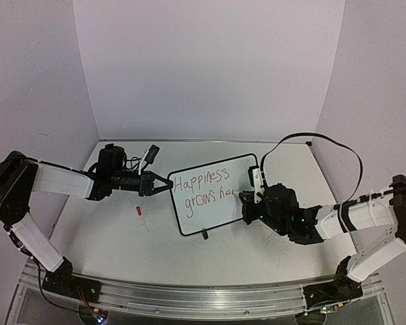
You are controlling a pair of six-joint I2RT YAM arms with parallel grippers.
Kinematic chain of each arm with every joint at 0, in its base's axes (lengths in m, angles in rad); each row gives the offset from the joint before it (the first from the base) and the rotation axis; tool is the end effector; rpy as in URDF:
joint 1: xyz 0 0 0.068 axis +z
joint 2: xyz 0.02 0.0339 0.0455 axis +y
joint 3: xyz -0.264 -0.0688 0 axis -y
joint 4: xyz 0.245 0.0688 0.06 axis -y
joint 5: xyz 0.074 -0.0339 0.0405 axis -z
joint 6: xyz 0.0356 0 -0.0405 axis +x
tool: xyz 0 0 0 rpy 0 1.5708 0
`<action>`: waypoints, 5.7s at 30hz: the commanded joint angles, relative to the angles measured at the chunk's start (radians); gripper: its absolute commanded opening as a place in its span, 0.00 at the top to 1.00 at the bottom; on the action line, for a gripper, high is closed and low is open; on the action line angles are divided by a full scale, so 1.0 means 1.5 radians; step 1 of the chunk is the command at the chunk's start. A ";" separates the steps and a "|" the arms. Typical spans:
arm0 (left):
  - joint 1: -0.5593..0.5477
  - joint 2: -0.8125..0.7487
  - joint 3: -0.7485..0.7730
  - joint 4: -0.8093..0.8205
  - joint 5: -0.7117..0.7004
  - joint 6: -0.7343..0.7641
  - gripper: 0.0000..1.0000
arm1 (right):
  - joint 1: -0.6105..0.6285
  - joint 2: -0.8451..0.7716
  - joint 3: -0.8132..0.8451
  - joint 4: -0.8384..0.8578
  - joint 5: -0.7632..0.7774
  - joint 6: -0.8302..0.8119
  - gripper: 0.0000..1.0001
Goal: Write a sentence on the whiteboard
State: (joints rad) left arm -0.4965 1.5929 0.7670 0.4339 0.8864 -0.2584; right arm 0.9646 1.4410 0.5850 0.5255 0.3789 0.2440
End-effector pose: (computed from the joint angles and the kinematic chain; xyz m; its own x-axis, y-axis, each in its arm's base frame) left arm 0.2728 -0.1792 0.2011 -0.5626 0.1211 -0.8178 0.8140 0.2542 -0.5223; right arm 0.1778 0.2333 0.1948 -0.3157 -0.0615 -0.9469 -0.5028 0.8571 0.1120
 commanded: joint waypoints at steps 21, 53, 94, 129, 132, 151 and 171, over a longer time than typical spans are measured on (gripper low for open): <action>-0.004 0.004 0.017 -0.036 -0.001 0.024 1.00 | -0.023 -0.120 -0.074 0.067 -0.014 -0.059 1.00; -0.005 0.007 0.019 -0.037 -0.001 0.025 1.00 | -0.047 -0.035 -0.023 0.045 -0.042 -0.033 1.00; -0.004 0.003 0.016 -0.038 -0.001 0.027 1.00 | -0.047 -0.027 -0.020 0.027 0.018 -0.005 1.00; -0.004 0.005 0.018 -0.038 -0.001 0.027 1.00 | -0.046 -0.018 -0.023 0.050 -0.049 -0.009 1.00; -0.004 0.007 0.019 -0.038 0.000 0.027 1.00 | -0.045 -0.019 -0.027 0.043 -0.048 -0.004 1.00; -0.005 0.006 0.019 -0.038 0.000 0.026 1.00 | -0.045 -0.025 -0.045 0.015 -0.044 0.018 1.00; -0.005 0.003 0.017 -0.039 -0.001 0.025 1.00 | -0.045 -0.038 -0.046 -0.015 0.002 0.020 1.00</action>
State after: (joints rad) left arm -0.4965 1.5929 0.7727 0.4191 0.8864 -0.2569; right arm 0.8999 1.3976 0.5213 0.5500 0.3260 0.2676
